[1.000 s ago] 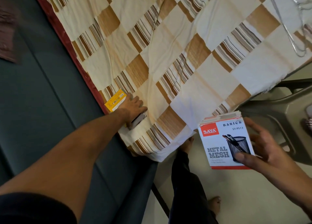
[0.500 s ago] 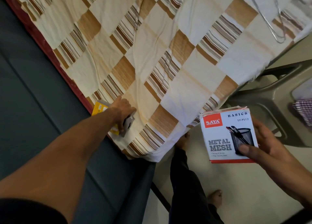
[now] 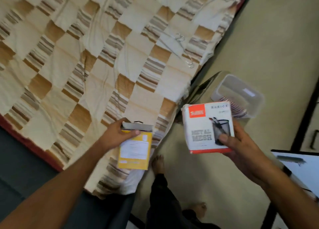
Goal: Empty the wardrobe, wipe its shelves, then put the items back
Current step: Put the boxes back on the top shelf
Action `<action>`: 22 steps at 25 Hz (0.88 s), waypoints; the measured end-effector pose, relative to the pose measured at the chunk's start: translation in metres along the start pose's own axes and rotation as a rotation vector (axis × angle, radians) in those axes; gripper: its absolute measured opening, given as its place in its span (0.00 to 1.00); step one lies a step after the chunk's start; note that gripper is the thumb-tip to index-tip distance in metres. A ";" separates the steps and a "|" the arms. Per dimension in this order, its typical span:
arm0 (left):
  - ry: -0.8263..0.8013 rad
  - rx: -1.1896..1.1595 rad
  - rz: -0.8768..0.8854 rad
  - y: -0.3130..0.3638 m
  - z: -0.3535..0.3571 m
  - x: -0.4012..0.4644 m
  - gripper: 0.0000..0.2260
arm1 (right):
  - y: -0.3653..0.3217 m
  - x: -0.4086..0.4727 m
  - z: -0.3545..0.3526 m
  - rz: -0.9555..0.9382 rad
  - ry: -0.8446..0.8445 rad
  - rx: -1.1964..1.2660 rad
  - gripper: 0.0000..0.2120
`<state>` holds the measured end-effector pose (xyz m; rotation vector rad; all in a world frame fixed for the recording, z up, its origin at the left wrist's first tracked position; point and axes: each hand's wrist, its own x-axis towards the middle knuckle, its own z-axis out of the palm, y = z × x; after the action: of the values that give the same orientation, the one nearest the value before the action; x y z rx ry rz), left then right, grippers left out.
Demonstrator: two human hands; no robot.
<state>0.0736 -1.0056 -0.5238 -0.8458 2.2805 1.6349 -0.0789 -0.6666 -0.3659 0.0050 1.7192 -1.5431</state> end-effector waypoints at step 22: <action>-1.310 0.239 0.691 0.453 0.506 -0.259 0.15 | 0.068 -0.496 -0.357 -0.771 1.009 0.528 0.48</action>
<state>-0.0486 -0.3564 -0.2213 0.9503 1.6586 1.3337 0.0937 -0.1087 -0.1751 0.5241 2.0855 -2.8759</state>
